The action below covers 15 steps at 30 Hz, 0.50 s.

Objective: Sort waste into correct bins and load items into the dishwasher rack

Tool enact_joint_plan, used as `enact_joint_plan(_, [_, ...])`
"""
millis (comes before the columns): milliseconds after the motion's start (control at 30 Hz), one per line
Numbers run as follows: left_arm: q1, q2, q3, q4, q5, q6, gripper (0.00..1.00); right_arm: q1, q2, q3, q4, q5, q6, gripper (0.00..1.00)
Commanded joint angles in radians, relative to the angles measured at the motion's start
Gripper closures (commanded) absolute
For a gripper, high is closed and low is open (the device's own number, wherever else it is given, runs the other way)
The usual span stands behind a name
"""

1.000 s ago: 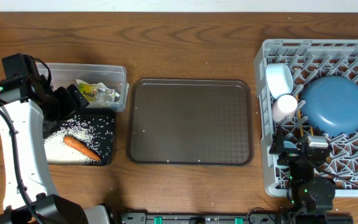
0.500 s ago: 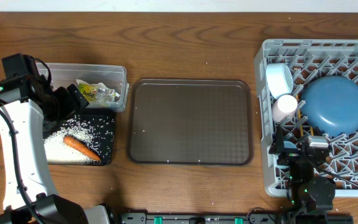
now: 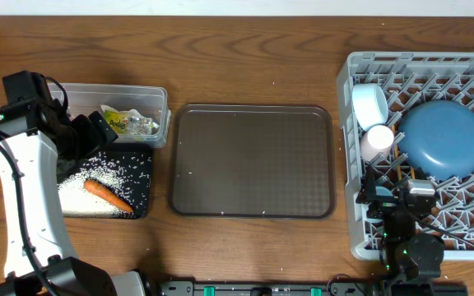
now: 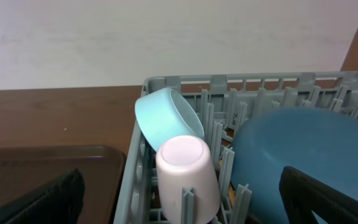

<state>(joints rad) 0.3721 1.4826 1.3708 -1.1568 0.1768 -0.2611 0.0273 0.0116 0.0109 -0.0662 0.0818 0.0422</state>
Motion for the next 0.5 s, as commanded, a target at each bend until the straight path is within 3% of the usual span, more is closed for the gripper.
enact_joint_plan(0, [0.005, -0.016, 0.012, -0.006, -0.005, 0.006, 0.02, -0.007, -0.007, -0.006, 0.001, -0.004, 0.013, 0.01])
enact_joint_plan(467, [0.000, -0.020, -0.002, 0.002, -0.005, 0.006, 0.02, -0.007, -0.007, -0.005, 0.002, -0.004, 0.013, 0.01])
